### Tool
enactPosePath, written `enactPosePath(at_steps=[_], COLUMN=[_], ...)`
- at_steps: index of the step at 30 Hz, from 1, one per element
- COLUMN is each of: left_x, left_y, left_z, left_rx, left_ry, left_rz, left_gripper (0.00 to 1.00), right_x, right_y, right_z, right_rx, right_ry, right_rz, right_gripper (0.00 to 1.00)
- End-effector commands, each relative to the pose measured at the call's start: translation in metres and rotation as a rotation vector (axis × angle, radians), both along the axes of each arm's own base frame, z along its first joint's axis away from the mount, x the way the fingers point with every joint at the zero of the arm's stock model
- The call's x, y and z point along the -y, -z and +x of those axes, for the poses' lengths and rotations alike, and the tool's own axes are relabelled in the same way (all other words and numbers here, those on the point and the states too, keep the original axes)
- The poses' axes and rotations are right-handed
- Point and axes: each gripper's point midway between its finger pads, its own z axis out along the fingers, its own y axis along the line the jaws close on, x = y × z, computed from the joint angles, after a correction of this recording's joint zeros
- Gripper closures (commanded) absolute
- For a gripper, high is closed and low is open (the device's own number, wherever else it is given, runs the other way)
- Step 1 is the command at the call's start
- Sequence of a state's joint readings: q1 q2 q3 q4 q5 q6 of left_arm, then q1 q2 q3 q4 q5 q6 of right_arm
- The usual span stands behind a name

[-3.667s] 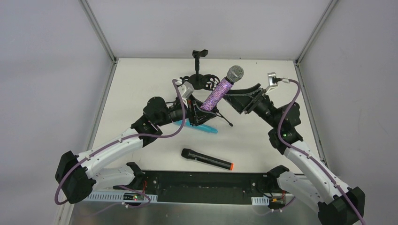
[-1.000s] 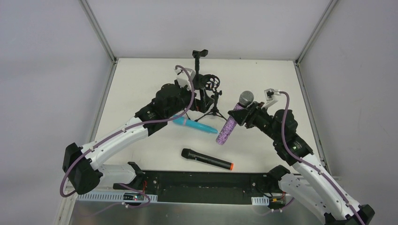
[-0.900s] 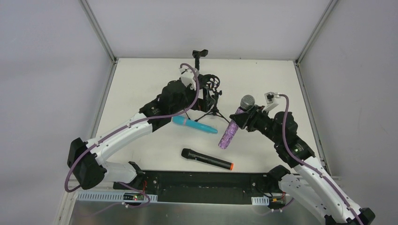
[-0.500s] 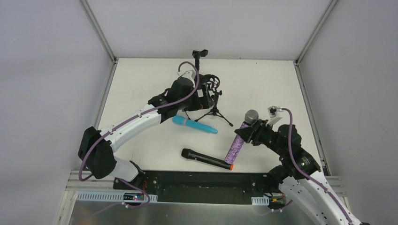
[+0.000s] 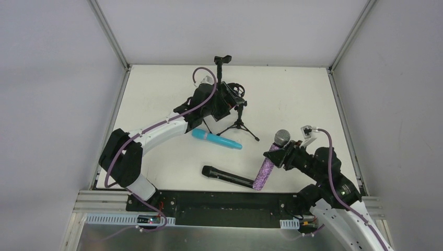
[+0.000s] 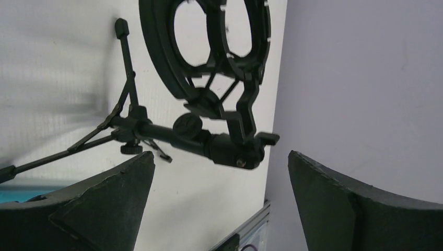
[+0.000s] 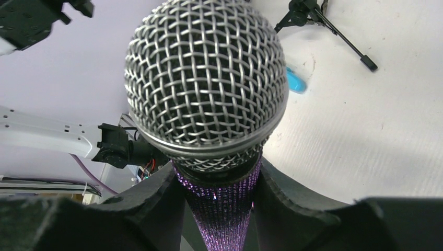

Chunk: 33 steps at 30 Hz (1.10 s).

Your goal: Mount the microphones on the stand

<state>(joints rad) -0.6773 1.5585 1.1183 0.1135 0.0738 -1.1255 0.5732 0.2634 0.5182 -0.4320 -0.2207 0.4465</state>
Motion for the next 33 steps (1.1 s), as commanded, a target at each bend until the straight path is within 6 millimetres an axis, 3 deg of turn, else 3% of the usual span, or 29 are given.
enactPosePath(at_steps=[1, 8, 14, 18, 22, 26, 30, 33], left_x=[0.004, -0.008, -0.018, -0.014, -0.007, 0.004, 0.023, 0.041], left_y=[-0.019, -0.007, -0.007, -0.012, -0.018, -0.021, -0.028, -0.034], left_z=[0.028, 0.048, 0.059, 0.067, 0.073, 0.078, 0.077, 0.074], left_rx=[0.013, 0.035, 0.072, 0.088, 0.108, 0.119, 0.131, 0.141], left_ry=[-0.093, -0.22, -0.296, -0.306, -0.307, -0.279, -0.197, -0.128], left_rz=[-0.137, -0.157, -0.166, -0.176, -0.182, -0.19, -0.207, -0.213], left_gripper=[0.02, 0.06, 0.17, 0.24, 0.32, 0.45, 0.61, 0.66], right_x=[0.003, 0.003, -0.001, -0.001, -0.002, -0.003, -0.002, -0.001], right_y=[-0.021, -0.02, -0.019, -0.019, -0.019, -0.019, -0.02, -0.022], right_z=[-0.004, -0.005, -0.005, -0.004, -0.003, -0.002, -0.001, -0.001], right_rx=[0.058, 0.056, 0.043, 0.043, 0.037, 0.032, 0.029, 0.029], right_ry=[0.012, 0.01, -0.009, -0.013, -0.015, -0.019, -0.013, -0.01], right_rz=[0.067, 0.057, 0.05, 0.047, 0.042, 0.035, 0.022, 0.017], right_gripper=[1.0, 1.0, 1.0, 1.0, 1.0, 1.0, 1.0, 1.0])
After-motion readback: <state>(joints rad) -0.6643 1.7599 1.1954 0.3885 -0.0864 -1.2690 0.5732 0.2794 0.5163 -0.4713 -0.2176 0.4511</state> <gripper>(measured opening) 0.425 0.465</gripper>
